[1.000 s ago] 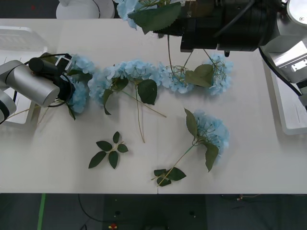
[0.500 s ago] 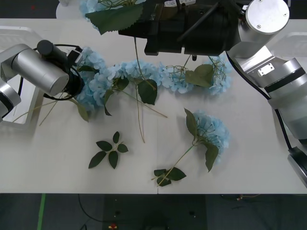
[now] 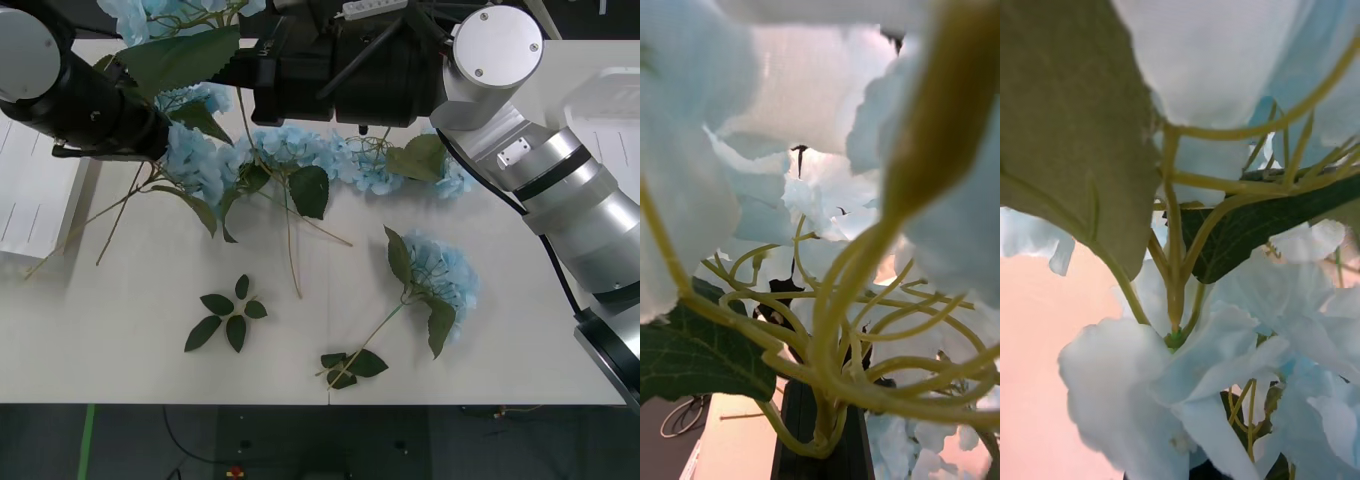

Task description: Place the red flowers into the right box and the blue flowers into the left box. If a person shows an open palm, hand one flower to the person first, then continue sorting.

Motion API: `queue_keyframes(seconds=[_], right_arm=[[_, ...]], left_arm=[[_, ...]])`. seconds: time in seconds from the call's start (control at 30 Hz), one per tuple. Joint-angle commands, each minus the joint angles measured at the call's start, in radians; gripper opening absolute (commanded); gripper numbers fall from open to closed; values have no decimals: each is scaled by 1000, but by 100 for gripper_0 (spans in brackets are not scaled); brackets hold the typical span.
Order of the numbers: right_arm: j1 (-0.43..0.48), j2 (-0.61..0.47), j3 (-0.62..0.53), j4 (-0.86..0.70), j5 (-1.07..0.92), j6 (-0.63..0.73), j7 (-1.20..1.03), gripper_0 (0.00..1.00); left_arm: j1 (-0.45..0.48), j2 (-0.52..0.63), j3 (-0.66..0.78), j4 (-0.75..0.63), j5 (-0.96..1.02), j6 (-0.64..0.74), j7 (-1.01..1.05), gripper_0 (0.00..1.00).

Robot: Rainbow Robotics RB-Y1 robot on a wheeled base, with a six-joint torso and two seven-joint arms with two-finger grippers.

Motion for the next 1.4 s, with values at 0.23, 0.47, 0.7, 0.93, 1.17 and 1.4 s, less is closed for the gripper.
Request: queue_keyframes(seconds=[0.23, 0.47, 0.7, 0.93, 1.17, 1.4], right_arm=[[-53, 35, 8, -38, 17, -10, -5, 0], [-53, 37, 8, -38, 17, -9, -3, 0], [-53, 40, 8, -38, 17, -9, -5, 0], [-53, 44, 11, -38, 17, -9, -9, 0], [-53, 44, 15, -38, 17, -9, -11, 0], [-53, 44, 17, -38, 19, -9, -12, 0]], left_arm=[[186, 115, 149, -41, 32, -175, 91, 92], [203, 129, 137, -41, 15, -198, 79, 100], [205, 149, 103, -41, -32, -240, 53, 100], [202, 153, 103, -27, -61, -278, 53, 100], [111, 152, 88, 59, -63, -270, 48, 100], [-53, 119, 23, 222, -91, -255, 35, 100]])
